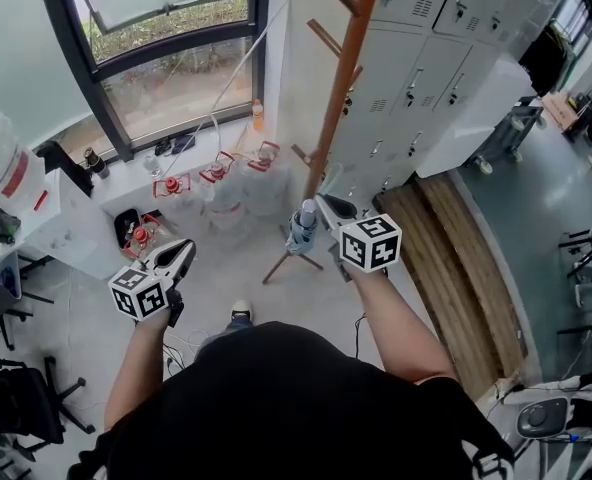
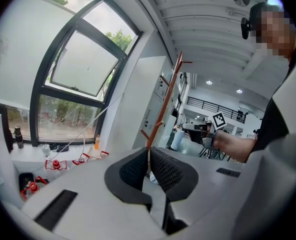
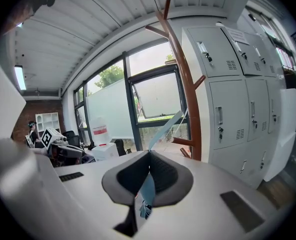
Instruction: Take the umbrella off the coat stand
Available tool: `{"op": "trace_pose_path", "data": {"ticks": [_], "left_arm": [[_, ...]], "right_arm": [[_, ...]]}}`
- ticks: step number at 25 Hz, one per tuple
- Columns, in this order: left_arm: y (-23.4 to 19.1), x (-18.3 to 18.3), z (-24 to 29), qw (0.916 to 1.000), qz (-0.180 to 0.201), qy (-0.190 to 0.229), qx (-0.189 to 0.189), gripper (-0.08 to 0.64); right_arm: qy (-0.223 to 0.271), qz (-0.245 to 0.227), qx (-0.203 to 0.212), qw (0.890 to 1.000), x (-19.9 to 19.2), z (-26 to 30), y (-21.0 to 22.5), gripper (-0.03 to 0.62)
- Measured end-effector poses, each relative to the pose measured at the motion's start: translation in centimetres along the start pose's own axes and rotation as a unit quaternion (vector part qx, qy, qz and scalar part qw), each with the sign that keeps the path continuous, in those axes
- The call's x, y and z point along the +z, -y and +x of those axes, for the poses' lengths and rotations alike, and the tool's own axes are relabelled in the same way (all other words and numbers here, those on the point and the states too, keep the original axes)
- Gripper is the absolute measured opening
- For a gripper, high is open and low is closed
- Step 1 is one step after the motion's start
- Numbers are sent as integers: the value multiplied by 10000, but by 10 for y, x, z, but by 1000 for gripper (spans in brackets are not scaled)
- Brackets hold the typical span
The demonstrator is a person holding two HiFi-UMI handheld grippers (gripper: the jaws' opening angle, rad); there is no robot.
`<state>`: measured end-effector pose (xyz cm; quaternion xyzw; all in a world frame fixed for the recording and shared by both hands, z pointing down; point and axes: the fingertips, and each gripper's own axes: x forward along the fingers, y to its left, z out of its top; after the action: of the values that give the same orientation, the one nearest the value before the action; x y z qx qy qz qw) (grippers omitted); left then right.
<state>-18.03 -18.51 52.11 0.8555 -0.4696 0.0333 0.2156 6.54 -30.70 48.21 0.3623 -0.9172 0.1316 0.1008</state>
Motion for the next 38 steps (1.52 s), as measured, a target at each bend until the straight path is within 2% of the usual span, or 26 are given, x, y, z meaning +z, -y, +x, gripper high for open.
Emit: {"op": "trace_pose_path", "data": {"ticks": [7, 21, 38], "left_arm": [[16, -2, 2, 9999, 33, -20, -118, 34], [50, -11, 10, 9991, 155, -116, -387, 34], [67, -37, -5, 9987, 96, -228, -435, 34]], "right_arm": [[104, -44, -231, 9997, -6, -41, 5, 17], [190, 162, -579, 9980, -29, -108, 16, 17], [171, 359, -691, 9968, -61, -139, 2, 17]]}}
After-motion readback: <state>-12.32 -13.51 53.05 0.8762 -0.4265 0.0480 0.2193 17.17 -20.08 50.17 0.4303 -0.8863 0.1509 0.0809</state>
